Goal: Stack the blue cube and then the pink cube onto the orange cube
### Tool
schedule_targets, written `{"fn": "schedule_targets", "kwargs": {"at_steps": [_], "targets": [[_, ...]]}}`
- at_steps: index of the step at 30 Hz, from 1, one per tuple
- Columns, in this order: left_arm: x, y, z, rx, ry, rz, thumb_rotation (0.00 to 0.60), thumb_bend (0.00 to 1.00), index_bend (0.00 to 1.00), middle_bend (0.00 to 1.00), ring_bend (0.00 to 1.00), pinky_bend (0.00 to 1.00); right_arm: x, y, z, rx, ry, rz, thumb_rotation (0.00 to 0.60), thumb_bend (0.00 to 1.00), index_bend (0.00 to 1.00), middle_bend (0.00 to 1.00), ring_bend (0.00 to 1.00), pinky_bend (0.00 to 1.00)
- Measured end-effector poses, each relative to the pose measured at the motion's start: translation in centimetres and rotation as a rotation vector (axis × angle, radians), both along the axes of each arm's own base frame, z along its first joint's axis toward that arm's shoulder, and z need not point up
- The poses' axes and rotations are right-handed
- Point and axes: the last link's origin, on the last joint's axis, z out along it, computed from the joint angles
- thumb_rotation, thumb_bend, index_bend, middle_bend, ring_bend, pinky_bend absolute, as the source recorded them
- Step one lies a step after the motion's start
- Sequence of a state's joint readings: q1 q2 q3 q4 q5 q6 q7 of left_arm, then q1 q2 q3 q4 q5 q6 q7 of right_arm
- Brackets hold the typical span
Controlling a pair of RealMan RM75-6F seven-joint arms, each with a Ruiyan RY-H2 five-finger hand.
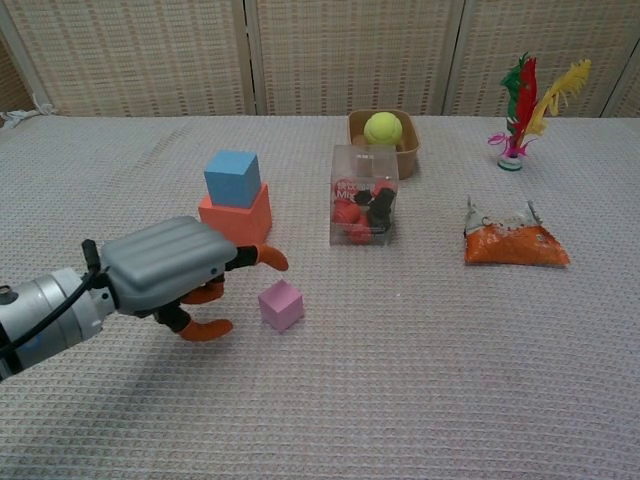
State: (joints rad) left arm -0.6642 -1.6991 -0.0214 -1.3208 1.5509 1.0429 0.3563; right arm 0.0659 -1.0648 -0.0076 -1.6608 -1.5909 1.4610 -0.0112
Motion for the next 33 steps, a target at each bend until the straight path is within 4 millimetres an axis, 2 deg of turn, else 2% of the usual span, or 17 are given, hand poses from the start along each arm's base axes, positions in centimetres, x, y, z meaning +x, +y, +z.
{"fn": "schedule_targets", "kwargs": {"at_steps": [11,33], "targets": [[1.2,0.6,-0.9,0.012,0.023,-0.011,0.600,0.33,0.23,1.00,1.00,1.00,0.0,0.0,0.2,-0.001,-0.005,-0.002,0.600,0.14,0.00,0.00,0.00,0.00],[2.0,0.9,-1.9,0.009,0.012,-0.028,0.600,0.33,0.43,1.00,1.00,1.00,0.0,0.0,0.1,0.002,-0.001,-0.005,0.600,0.14,0.00,0.00,0.00,0.00]]}}
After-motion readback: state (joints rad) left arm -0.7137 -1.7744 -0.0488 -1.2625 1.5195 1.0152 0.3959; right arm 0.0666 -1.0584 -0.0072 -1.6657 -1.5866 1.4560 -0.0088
